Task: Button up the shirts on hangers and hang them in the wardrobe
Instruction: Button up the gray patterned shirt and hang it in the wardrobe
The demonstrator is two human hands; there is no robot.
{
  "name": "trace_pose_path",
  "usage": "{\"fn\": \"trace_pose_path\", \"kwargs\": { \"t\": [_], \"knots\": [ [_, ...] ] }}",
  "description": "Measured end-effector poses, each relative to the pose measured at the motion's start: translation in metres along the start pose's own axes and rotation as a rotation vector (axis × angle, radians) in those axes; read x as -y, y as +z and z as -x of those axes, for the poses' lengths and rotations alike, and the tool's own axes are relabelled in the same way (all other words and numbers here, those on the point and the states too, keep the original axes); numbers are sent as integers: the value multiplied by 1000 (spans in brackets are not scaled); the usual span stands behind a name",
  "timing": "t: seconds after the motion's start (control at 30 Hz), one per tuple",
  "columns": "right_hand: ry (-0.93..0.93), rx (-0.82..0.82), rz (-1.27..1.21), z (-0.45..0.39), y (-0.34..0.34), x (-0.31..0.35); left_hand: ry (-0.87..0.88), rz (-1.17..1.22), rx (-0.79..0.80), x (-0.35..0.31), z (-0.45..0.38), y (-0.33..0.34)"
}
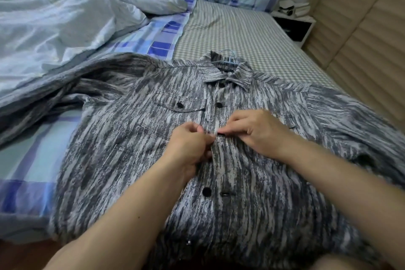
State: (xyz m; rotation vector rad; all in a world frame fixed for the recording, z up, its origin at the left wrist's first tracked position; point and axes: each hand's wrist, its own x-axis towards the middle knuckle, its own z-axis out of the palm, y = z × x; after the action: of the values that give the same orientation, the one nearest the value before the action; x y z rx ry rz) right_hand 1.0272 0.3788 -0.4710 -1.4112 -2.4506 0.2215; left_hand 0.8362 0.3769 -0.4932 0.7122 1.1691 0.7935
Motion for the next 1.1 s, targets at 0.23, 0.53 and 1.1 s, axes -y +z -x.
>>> {"fn": "trace_pose_path", "kwargs": {
  "t": [0.23, 0.53, 1.1],
  "knots": [
    [-600, 62, 349, -21, -4, -27, -21, -66, 36, -9, 3, 0],
    [-821, 159, 507, -33, -9, -44, 128, 7, -50, 10, 0, 11],
    [85, 48, 107, 1, 24, 4, 551, -929, -257, 19, -7, 3]
  ]
}}
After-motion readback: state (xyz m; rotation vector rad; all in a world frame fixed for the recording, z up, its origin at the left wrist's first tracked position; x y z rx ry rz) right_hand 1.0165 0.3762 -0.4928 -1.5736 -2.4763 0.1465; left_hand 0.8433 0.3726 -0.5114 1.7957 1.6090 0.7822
